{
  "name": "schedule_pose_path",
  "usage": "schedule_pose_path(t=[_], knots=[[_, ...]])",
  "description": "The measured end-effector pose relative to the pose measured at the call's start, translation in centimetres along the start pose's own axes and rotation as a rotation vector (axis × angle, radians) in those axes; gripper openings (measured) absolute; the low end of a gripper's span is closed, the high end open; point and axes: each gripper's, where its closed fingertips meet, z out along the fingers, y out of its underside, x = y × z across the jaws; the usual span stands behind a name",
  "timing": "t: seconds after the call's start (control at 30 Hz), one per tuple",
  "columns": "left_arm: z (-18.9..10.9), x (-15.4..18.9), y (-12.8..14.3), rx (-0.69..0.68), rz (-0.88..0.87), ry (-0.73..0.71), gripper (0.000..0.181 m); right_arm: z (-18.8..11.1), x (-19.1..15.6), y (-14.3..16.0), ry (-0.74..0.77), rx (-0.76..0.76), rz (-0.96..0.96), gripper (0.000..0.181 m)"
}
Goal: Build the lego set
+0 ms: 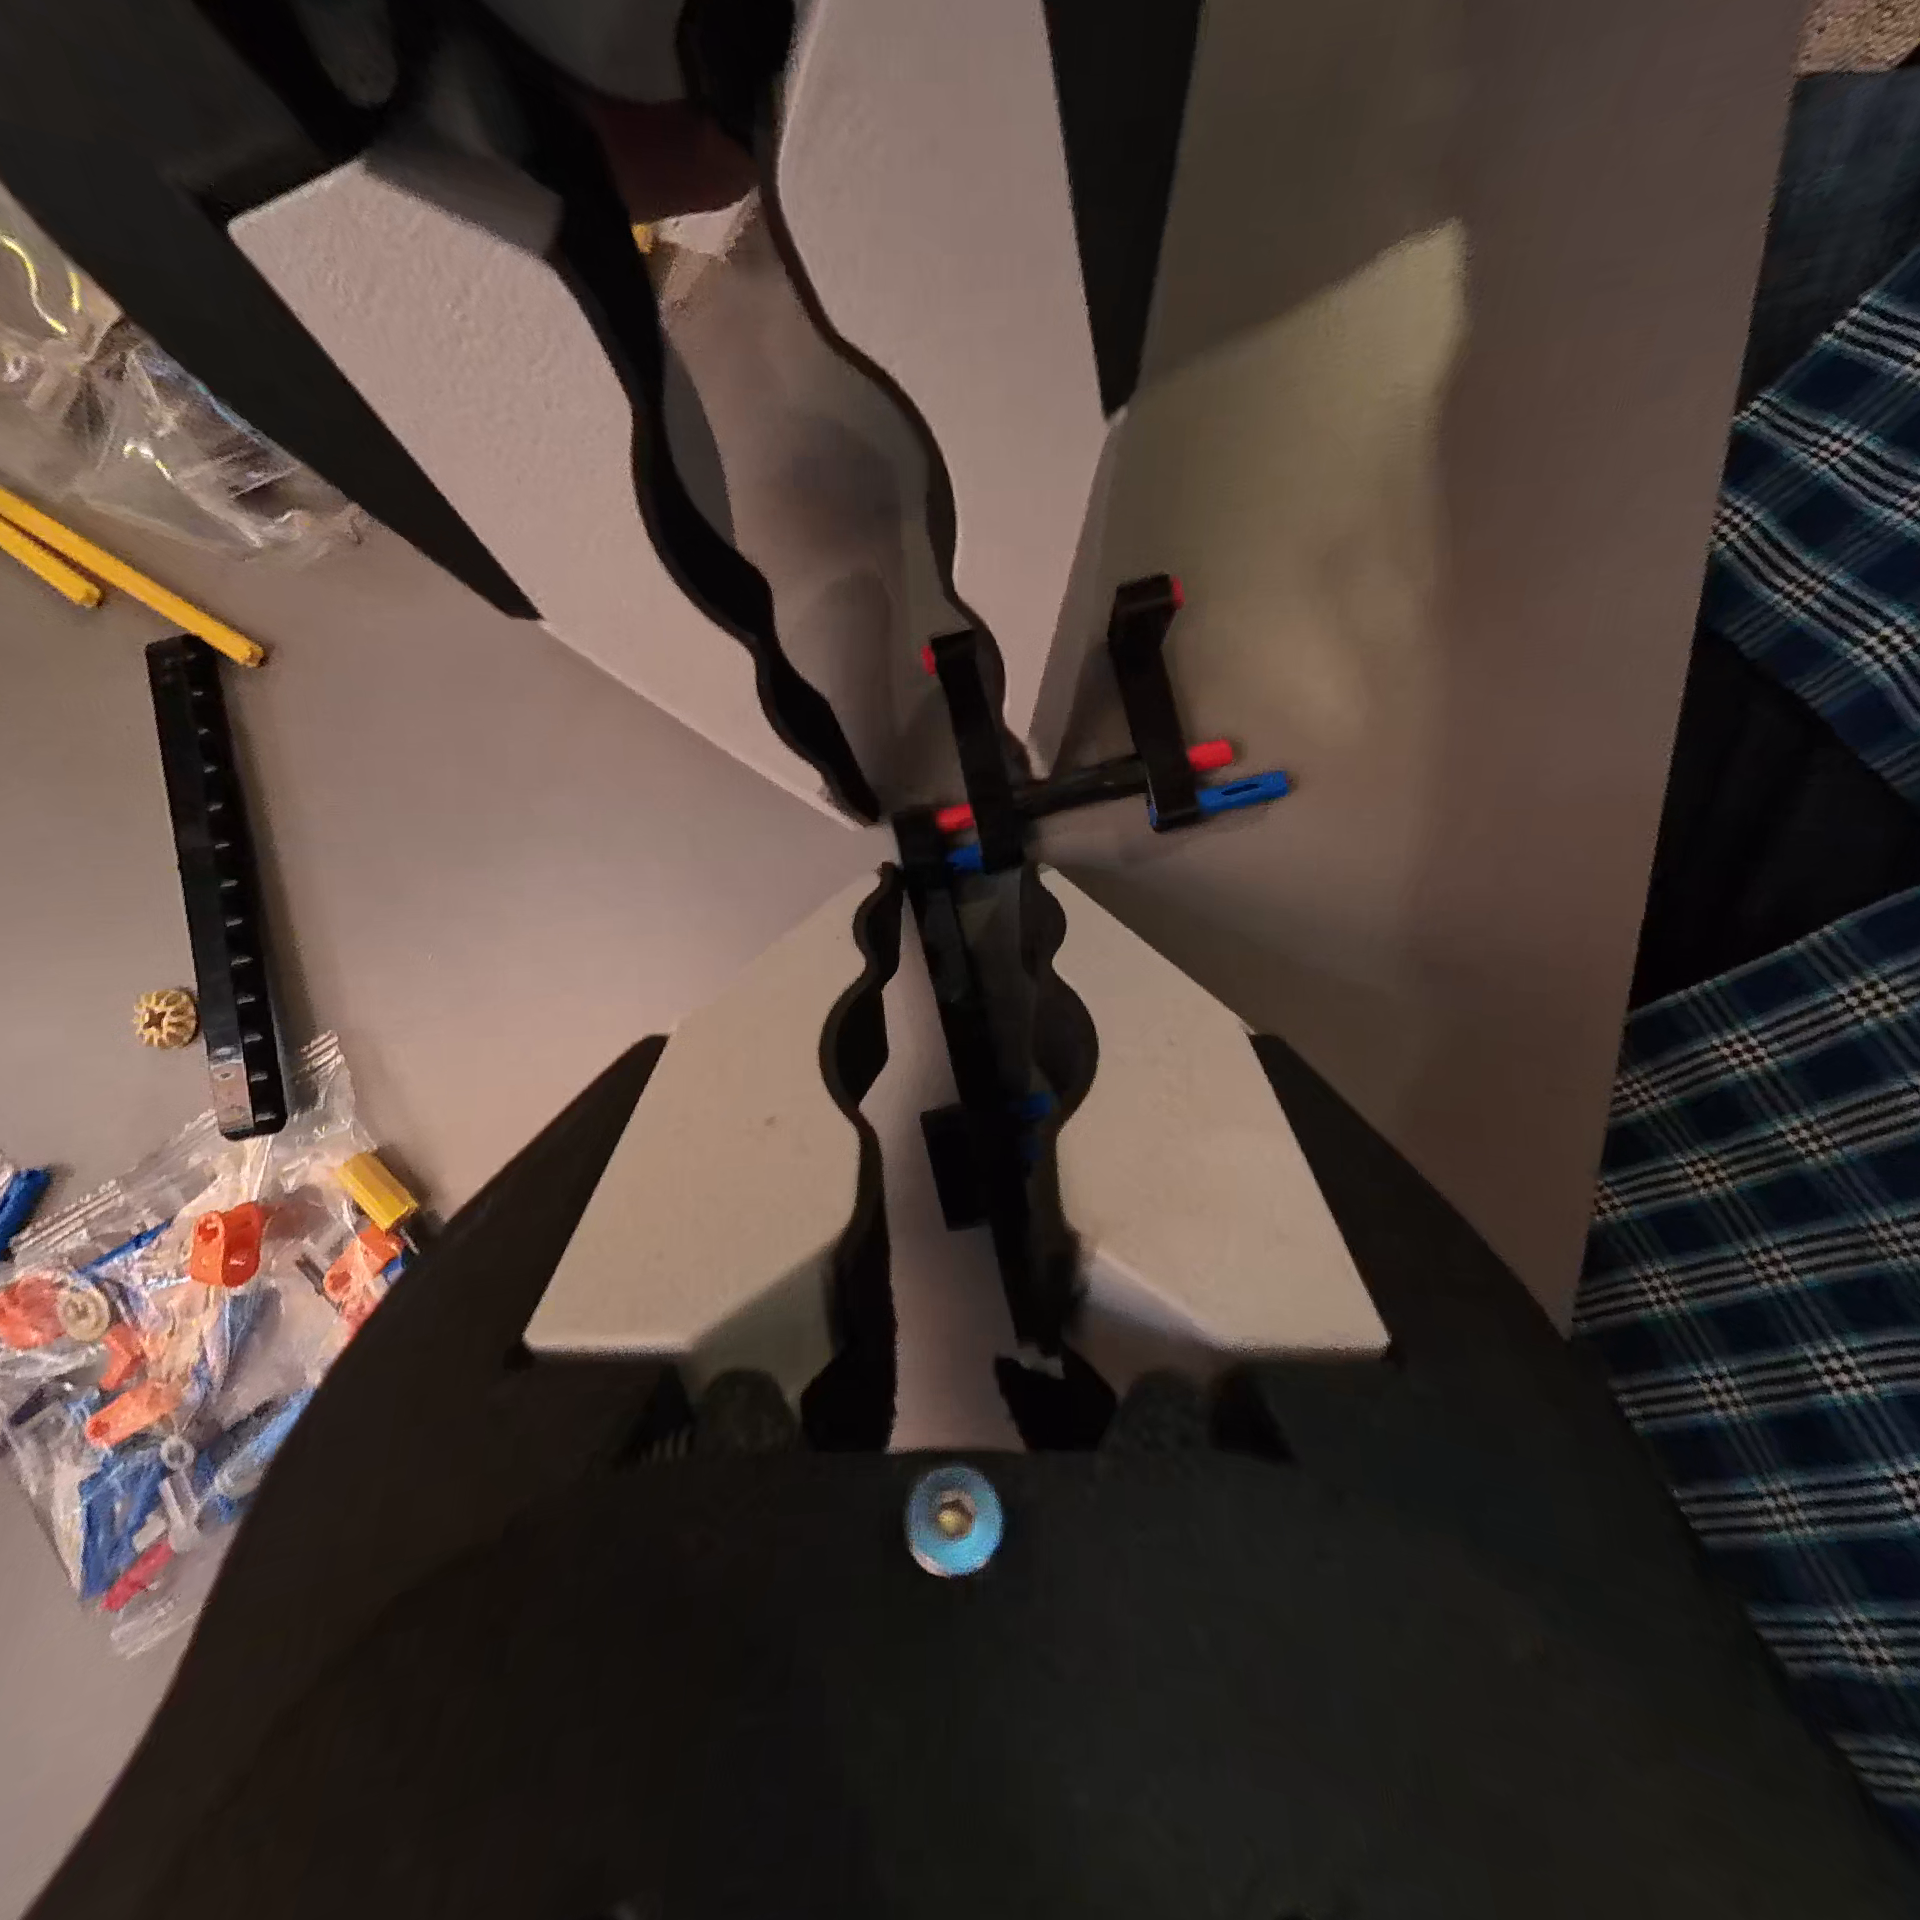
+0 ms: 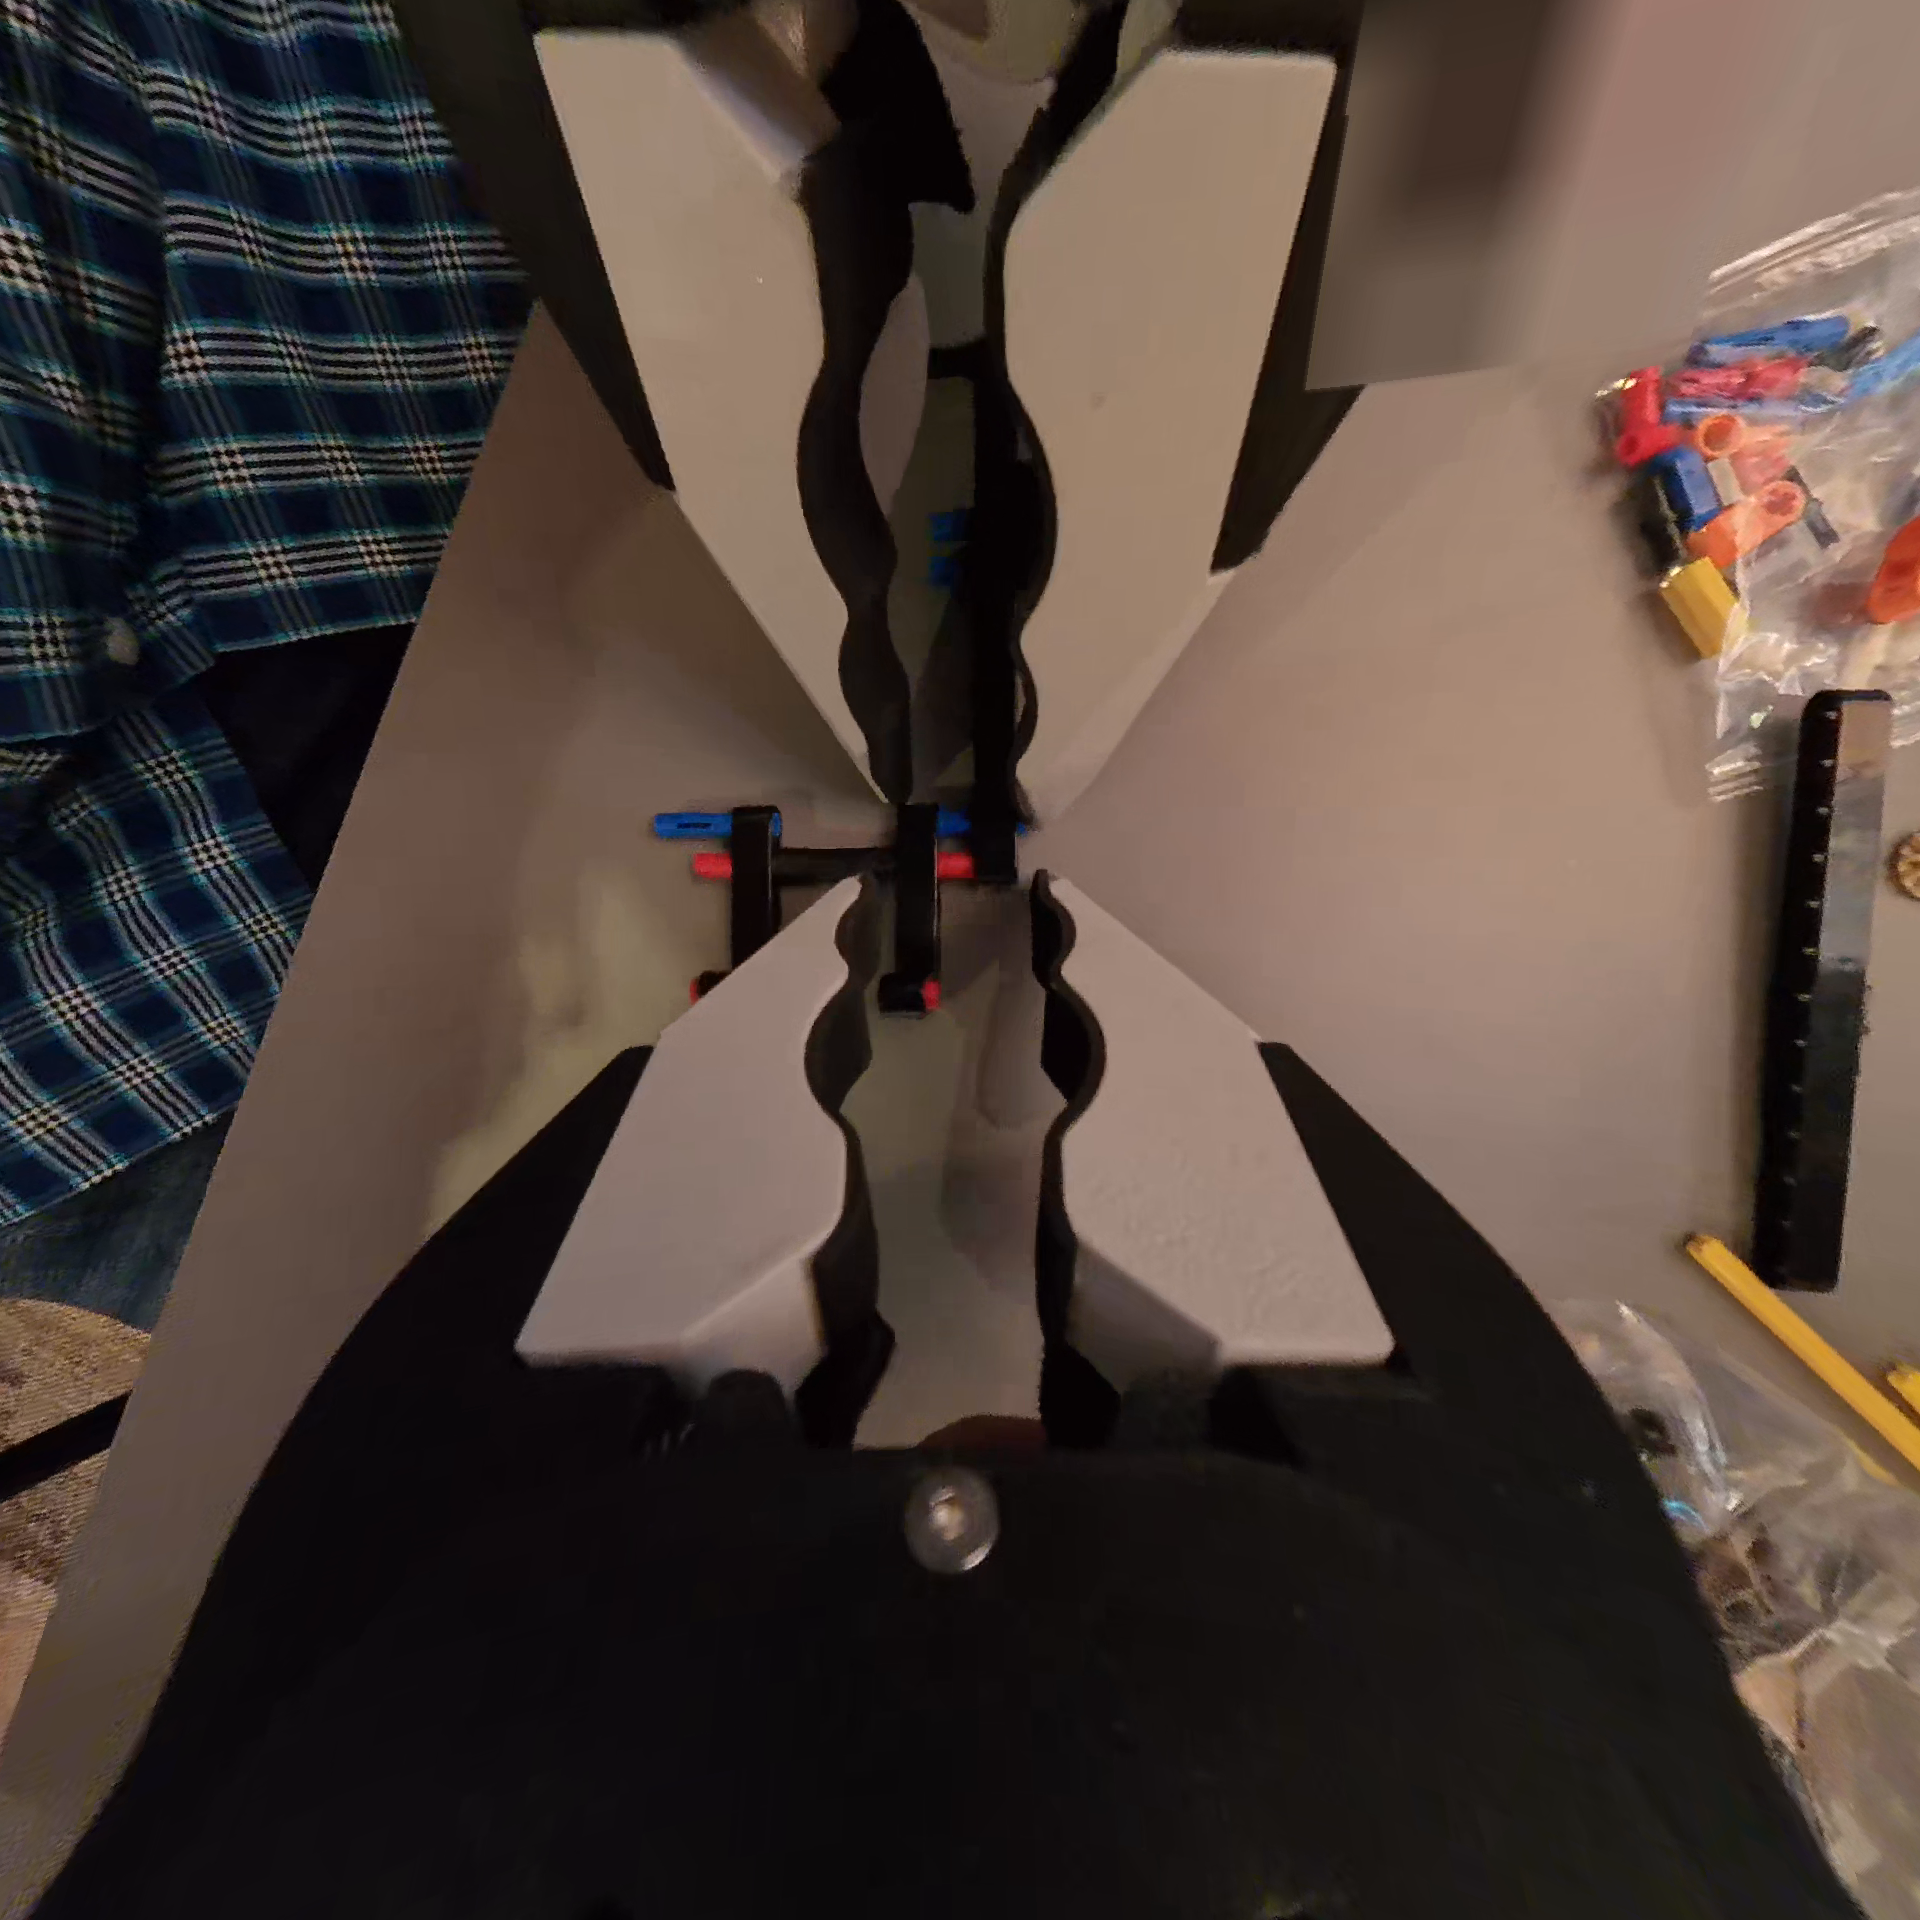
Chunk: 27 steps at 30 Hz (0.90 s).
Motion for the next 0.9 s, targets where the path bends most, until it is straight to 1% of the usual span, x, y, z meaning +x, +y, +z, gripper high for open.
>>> schedule_pose_path(t=[0.2,0.33,0.67,0.9], knots=[[-0.01,0.24,-0.04,0.014,0.047,0.043,0.021,0.21,-0.61,-0.44,-0.003,0.045,-0.02,0.028],[0.02,0.47,-0.06,0.014,0.05,0.059,0.021,0.35,-0.67,-0.16,0.019,0.044,-0.032,0.022],[0.02,0.5,-0.14,-0.025,0.054,0.039,0.021,0.39,-0.76,-0.21,0.039,0.05,0.0,0.021],[0.04,0.7,-0.21,-0.003,0.058,0.053,0.021,0.38,-0.91,-0.15,0.033,0.041,0.003,0.02]])
